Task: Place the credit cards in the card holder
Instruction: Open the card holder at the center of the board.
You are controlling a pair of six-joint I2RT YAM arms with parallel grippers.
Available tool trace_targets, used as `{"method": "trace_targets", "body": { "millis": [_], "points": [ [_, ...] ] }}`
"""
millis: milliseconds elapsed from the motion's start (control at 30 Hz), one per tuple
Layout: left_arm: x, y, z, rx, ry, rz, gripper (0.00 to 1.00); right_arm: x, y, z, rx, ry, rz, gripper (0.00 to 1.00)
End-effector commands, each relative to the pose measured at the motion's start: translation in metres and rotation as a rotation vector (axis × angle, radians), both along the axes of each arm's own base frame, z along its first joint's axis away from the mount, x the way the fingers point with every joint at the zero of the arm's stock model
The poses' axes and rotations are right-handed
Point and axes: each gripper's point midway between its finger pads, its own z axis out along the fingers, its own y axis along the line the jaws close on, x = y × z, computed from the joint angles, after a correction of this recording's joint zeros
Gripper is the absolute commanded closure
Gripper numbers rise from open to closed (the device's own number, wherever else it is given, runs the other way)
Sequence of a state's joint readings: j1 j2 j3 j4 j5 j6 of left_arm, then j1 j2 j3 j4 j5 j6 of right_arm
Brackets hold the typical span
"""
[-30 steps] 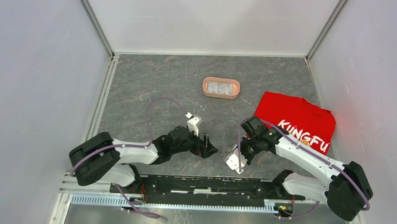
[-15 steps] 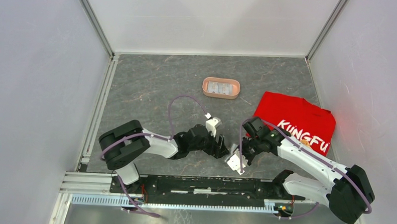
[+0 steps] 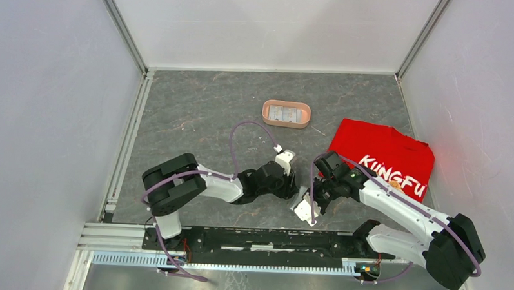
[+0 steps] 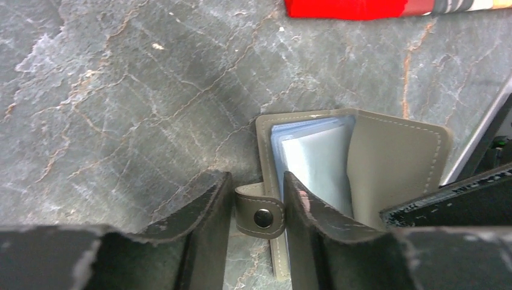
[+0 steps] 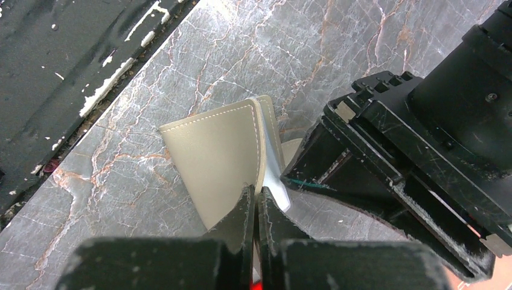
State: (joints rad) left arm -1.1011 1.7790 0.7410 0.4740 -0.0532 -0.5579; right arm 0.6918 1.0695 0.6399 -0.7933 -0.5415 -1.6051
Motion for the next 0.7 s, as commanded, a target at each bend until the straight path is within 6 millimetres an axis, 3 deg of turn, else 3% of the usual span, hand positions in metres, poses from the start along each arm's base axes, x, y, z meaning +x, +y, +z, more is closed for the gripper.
{"method": "trace_targets", "body": {
  "millis": [0,233,400,667],
  "points": [
    [0.001,0.017,-0.01,0.075,0.021,0.06,0.62,-0.011,0.02,0.013,0.131,-0.228,0.437,1.0],
    [-0.003,0.029,-0.002,0.061,0.039,0.094,0.97,-0.004,0.016,0.014,0.132,-0.232,0.39,1.0],
    [0.003,0.046,0.017,-0.001,0.035,0.184,0.98,0.011,0.008,0.016,0.12,-0.247,0.307,1.0],
    [0.029,0.094,0.066,-0.149,0.005,0.349,0.98,0.041,0.003,0.008,0.07,-0.309,0.28,0.97]
  ]
}}
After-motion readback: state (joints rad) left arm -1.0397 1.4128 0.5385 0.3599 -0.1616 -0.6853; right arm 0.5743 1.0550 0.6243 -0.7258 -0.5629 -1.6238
